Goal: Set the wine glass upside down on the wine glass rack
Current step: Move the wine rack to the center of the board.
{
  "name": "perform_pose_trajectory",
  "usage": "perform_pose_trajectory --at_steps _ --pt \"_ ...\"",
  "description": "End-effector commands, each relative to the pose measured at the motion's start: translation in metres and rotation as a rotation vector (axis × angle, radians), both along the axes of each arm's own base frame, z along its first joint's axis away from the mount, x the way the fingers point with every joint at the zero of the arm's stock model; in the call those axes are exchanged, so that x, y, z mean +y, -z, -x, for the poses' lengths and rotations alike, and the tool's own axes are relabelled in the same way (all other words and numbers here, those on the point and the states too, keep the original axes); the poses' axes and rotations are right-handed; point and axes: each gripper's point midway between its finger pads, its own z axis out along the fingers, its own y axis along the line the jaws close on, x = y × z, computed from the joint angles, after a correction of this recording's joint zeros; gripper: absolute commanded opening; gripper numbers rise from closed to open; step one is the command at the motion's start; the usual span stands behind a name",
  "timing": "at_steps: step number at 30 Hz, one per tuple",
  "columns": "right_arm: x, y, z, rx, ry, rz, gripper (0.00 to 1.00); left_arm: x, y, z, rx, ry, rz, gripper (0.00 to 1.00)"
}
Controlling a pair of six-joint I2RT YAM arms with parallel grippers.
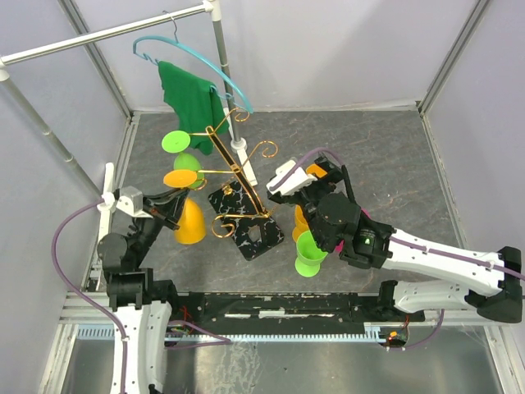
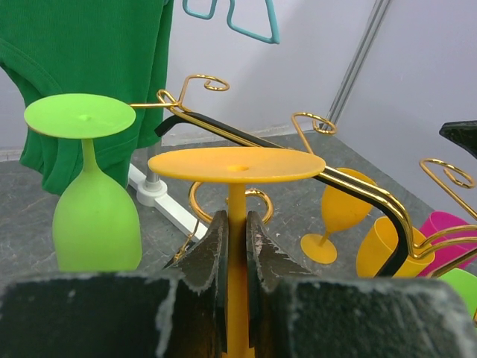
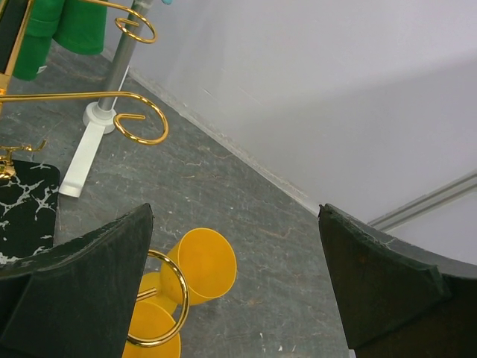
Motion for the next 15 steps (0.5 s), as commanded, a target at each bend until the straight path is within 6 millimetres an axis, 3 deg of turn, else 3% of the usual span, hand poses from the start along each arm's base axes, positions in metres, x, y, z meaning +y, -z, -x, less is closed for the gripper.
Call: perform_pose_trajectory --at_steps 1,10,15 --pt "-0.007 -0.009 -0.001 -0.006 0.007 -0.057 1.00 0.000 -0.044 0.006 -0.112 -0.004 -0.017 0.03" --pt "-0.015 -0.002 -0.005 0.021 0.024 -0.062 1.00 0.000 -0.089 -0.004 -0.084 0.001 -0.094 0.03" --pt "-0.015 0.005 -0.008 0.037 0.026 -0.057 1.00 -0.012 -0.084 0.002 -0.078 0.086 -0.097 0.03"
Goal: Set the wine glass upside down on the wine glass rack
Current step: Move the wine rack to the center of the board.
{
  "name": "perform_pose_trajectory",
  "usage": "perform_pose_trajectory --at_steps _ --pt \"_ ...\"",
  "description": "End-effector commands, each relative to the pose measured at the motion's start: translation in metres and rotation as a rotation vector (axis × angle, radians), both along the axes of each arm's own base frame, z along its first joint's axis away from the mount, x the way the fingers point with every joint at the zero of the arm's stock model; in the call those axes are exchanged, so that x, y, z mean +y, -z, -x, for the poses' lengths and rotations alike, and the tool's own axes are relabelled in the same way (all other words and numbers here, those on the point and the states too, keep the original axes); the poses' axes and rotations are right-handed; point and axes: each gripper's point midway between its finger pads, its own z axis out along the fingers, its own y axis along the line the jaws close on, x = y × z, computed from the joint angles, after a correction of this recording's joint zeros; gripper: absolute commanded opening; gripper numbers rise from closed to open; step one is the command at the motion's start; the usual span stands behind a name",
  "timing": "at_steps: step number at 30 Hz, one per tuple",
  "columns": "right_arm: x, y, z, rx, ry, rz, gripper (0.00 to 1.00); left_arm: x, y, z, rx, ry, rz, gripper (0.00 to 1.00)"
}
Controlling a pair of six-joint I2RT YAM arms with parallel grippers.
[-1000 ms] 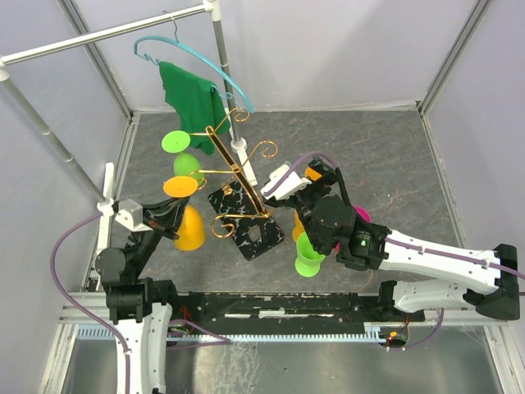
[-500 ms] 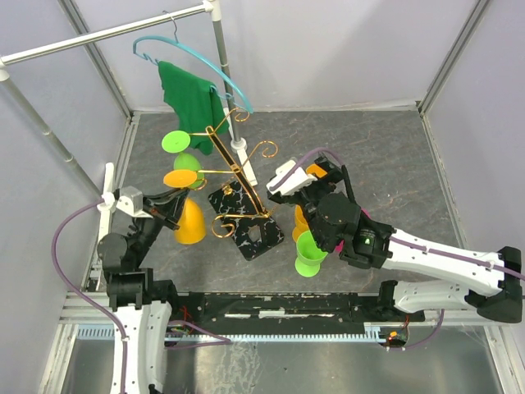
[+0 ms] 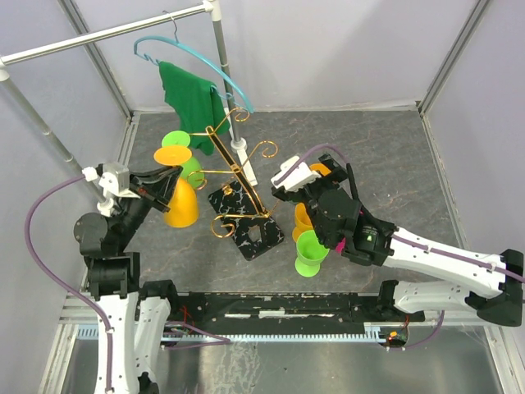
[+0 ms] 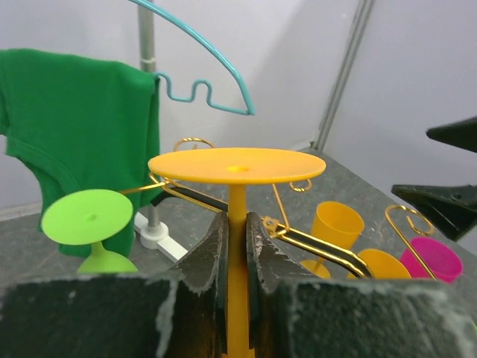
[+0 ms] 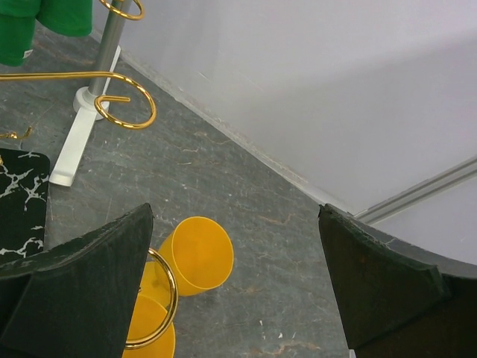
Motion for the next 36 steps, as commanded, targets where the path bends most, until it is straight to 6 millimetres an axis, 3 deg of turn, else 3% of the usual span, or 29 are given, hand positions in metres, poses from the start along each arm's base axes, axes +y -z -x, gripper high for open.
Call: perform_pose_trajectory --at_steps 1,5,8,16,20,28,36 --pt "-0.003 -0.004 -0.001 0.006 -0.007 -0.053 1.00 -0.011 0.007 0.008 -0.008 0.073 -0.044 0.03" --pt "-0.001 -0.001 -0.004 0.016 -0.006 -0.051 1.00 -0.012 0.029 0.005 0.023 0.086 -0.033 0.03" --pt "0.001 0.001 -0.006 0.025 -0.005 -0.046 1.00 -0.010 0.034 -0.003 0.035 0.075 -0.037 0.03" --pt "0.001 0.007 -0.012 0.043 0.006 -0.033 1.00 -0.005 -0.010 -0.024 -0.008 0.053 -0.070 0.03" --pt "-0.003 0.009 -0.014 0.049 0.014 -0.032 1.00 -0.002 -0.022 -0.031 0.006 0.035 -0.097 0.03" --pt "-0.003 0.011 -0.015 0.064 -0.010 -0.044 1.00 0.004 -0.004 -0.029 0.045 -0.007 -0.121 0.03" --pt "0.023 -0.011 -0.006 0.115 -0.150 -0.135 1.00 -0.003 -0.035 -0.019 0.046 0.037 -0.121 0.03"
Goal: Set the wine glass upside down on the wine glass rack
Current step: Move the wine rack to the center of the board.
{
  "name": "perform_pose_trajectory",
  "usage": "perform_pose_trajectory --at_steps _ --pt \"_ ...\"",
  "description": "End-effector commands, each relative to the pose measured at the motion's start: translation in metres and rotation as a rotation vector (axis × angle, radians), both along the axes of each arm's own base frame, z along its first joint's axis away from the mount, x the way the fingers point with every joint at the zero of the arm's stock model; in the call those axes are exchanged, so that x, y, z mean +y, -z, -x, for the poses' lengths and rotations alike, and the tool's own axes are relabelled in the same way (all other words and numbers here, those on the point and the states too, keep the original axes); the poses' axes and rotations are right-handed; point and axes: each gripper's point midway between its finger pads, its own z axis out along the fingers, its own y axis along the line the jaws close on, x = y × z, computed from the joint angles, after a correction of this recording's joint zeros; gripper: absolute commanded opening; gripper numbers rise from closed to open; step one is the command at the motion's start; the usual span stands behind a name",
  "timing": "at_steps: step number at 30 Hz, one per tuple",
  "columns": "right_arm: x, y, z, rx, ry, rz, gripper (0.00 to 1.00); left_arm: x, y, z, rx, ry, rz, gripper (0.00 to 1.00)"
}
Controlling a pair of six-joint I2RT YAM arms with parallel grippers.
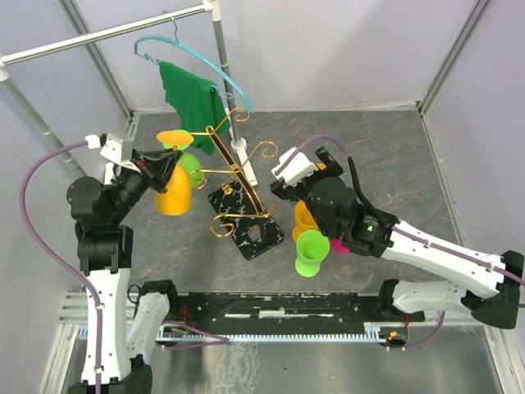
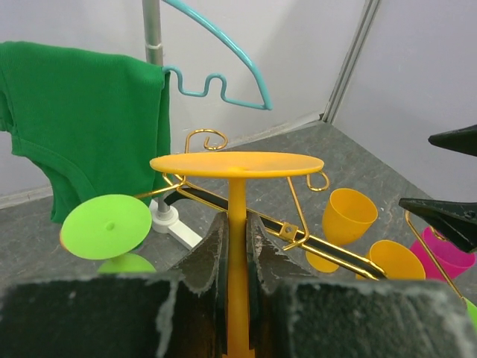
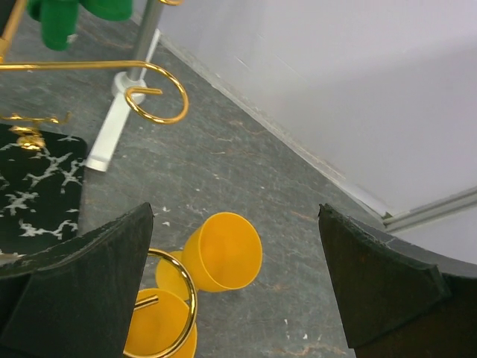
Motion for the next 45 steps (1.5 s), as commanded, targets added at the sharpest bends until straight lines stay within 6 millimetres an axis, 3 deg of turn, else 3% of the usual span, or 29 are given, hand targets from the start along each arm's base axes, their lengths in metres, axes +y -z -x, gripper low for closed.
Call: perform_pose_trajectory --at_steps 1,10,18,22,29,33,37,45 --pt "0.019 -0.033 0.008 0.030 -0.107 -0.135 1.00 -0.003 -0.031 0.013 -0.050 0.016 -0.042 0.03" --pt "0.027 -0.026 0.008 0.094 -0.103 -0.119 1.00 0.003 -0.014 0.021 0.032 -0.005 -0.139 0.03" --pt "0.035 -0.026 0.009 0.138 -0.127 -0.138 1.00 -0.015 -0.024 0.032 -0.047 0.107 -0.120 0.03" --pt "0.054 -0.036 0.009 0.148 -0.188 -0.165 1.00 -0.013 -0.038 0.020 -0.057 0.096 -0.108 0.03" --pt "0.099 -0.050 0.002 0.165 -0.292 -0.179 1.00 -0.013 -0.081 -0.001 -0.113 0.108 -0.063 0.03" --pt "0.126 -0.044 0.000 0.200 -0.345 -0.186 1.00 -0.017 -0.104 -0.002 -0.165 0.129 -0.040 0.03" --pt "0.152 -0.027 -0.004 0.262 -0.371 -0.173 1.00 -0.012 -0.122 -0.006 -0.187 0.098 -0.036 0.03" --pt "0.149 -0.001 -0.008 0.341 -0.299 -0.170 1.00 -0.008 -0.127 -0.006 -0.179 0.066 -0.060 0.03"
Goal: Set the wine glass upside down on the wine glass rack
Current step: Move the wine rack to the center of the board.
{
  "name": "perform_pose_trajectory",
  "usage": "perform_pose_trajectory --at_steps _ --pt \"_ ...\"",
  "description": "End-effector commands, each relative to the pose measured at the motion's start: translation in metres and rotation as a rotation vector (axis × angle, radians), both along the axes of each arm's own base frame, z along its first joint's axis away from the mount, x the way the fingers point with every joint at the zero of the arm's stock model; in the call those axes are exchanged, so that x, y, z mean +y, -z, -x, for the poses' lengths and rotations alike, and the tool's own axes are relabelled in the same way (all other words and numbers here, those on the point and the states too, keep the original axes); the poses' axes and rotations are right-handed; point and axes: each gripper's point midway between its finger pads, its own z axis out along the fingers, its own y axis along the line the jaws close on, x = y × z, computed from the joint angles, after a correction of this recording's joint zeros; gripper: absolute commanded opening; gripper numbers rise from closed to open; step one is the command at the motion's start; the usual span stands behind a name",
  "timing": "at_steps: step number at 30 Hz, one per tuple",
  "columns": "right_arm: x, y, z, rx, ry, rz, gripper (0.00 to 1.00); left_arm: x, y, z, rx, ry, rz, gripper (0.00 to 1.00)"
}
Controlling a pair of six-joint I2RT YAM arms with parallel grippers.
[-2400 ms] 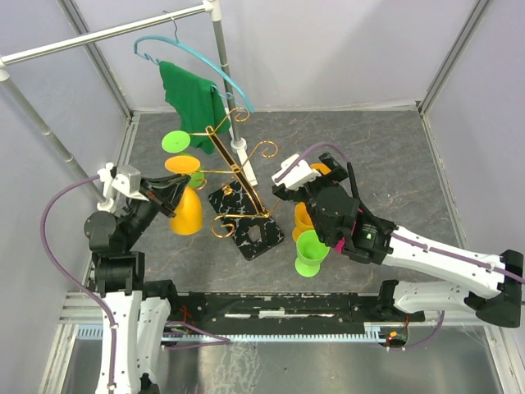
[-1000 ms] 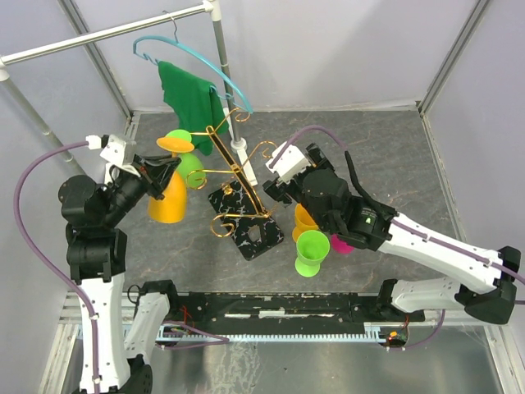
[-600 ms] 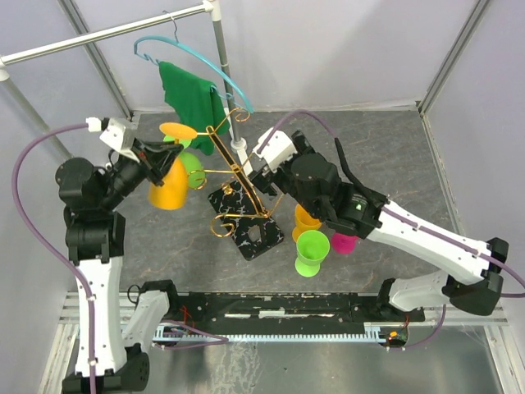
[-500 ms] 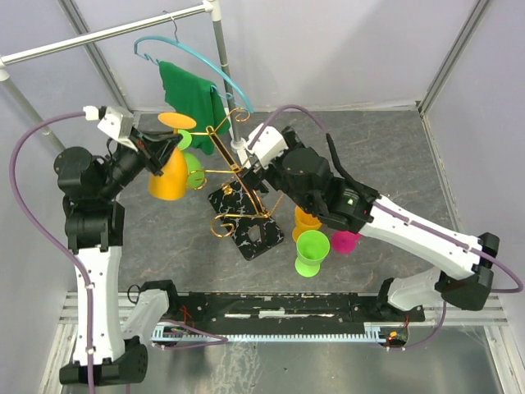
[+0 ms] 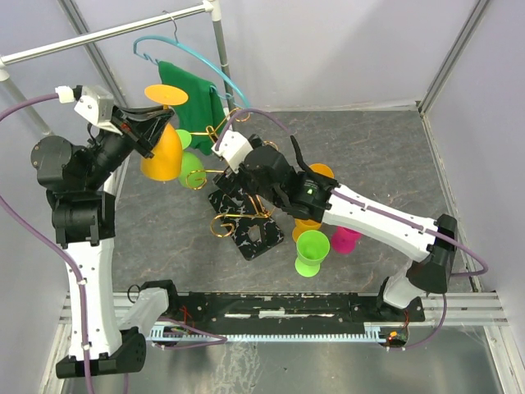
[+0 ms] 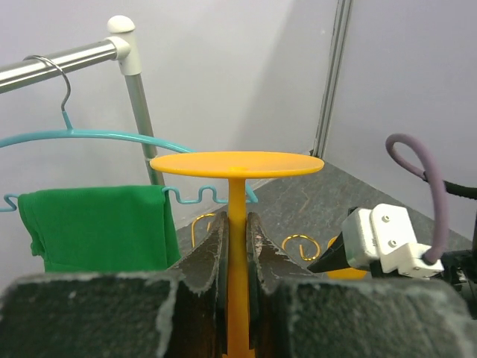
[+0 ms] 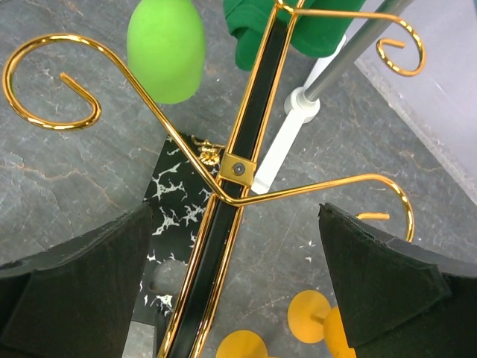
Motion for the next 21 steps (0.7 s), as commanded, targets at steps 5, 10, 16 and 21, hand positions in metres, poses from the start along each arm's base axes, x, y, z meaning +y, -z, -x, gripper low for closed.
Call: perform_pose_trajectory --at_steps 5,10,16,21 --pt "0.002 -0.003 -0.004 0.068 0.062 -0.051 1.00 0.002 -0.012 0.012 -0.040 -0.020 0.002 0.03" --pt "0.017 0.015 -0.013 0.107 0.065 -0.058 0.97 0.000 -0.014 0.018 -0.050 -0.011 0.003 0.03" --pt "0.034 0.027 -0.021 0.129 0.061 -0.060 0.78 -0.001 -0.015 0.024 -0.061 -0.007 -0.001 0.03" --pt "0.044 0.030 -0.024 0.135 0.045 -0.061 0.53 -0.001 -0.014 0.023 -0.058 -0.007 -0.002 0.03"
